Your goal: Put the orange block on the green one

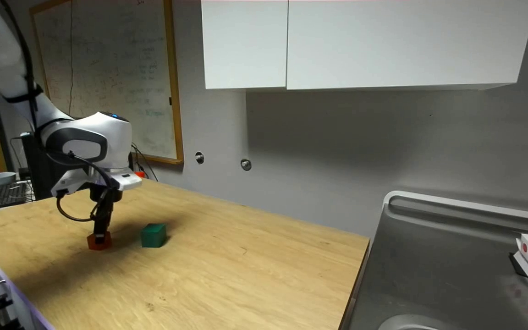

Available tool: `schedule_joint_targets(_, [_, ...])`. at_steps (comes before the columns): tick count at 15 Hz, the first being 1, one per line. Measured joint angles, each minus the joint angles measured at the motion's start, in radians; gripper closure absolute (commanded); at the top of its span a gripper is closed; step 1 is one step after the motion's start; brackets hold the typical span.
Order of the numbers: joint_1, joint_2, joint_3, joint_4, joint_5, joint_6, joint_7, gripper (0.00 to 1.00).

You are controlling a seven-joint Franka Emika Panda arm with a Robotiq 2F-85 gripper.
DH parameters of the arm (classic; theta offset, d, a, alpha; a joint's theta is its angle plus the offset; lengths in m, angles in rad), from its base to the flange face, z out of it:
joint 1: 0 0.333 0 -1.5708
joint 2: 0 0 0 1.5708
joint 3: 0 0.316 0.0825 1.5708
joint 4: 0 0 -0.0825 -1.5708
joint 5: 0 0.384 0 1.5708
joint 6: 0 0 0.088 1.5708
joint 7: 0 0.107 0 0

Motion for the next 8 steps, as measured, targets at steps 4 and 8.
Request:
schedule_joint_targets(4, [0.000, 0.041, -0.004, 0.022, 0.000, 0.000, 0.000, 0.65])
schedule_joint_targets(8, [0.000, 0.053, -0.011, 0.034, 0.000, -0.001, 0.002, 0.81])
